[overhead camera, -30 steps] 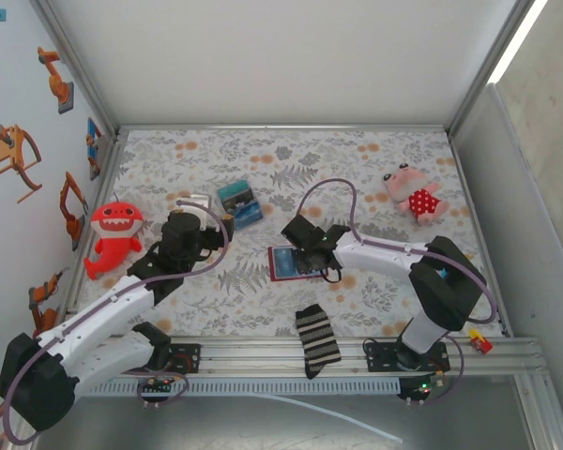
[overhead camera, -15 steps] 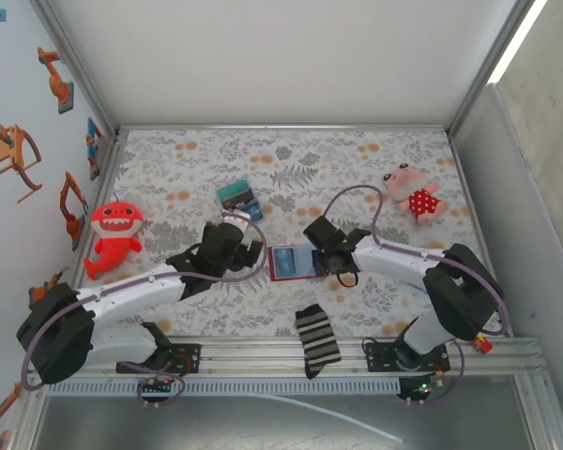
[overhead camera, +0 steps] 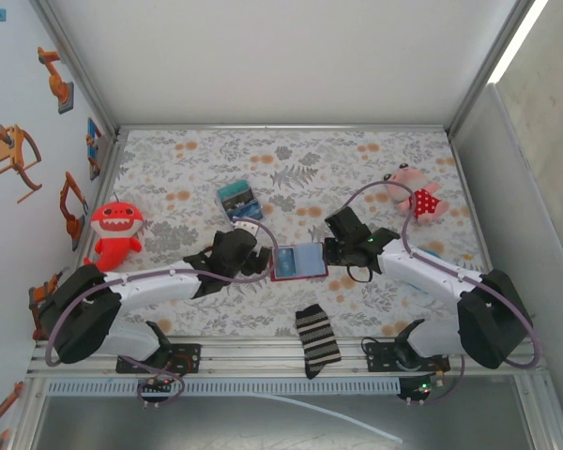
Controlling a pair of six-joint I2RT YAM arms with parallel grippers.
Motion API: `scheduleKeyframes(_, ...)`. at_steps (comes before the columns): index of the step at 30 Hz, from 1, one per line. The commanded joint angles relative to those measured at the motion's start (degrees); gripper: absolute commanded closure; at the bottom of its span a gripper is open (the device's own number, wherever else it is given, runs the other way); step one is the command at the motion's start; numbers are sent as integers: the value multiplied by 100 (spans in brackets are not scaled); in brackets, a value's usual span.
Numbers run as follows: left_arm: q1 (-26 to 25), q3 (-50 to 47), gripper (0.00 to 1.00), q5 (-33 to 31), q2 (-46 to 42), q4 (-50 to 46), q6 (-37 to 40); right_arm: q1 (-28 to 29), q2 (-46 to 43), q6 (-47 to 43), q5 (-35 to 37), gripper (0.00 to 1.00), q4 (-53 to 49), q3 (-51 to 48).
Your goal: Take the credit cards out of the card holder
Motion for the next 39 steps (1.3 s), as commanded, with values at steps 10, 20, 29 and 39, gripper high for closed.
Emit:
scheduleKeyframes(10,-132,125,3,-64,934,548,-235,-19,447,156,-1265,83,714,231)
scheduleKeyframes(20,-131,86,3,-80,874,605,-438,47,953,235,-1601,85,1048,314)
scheduleKeyframes(29,-130,109,3,141,989,805,-460,192,1317,307,-1626,85,1060,453)
scheduleKeyframes(39,-113,207,3,146,1229,549,-451,230,1443,408,-1711,84,1100,491)
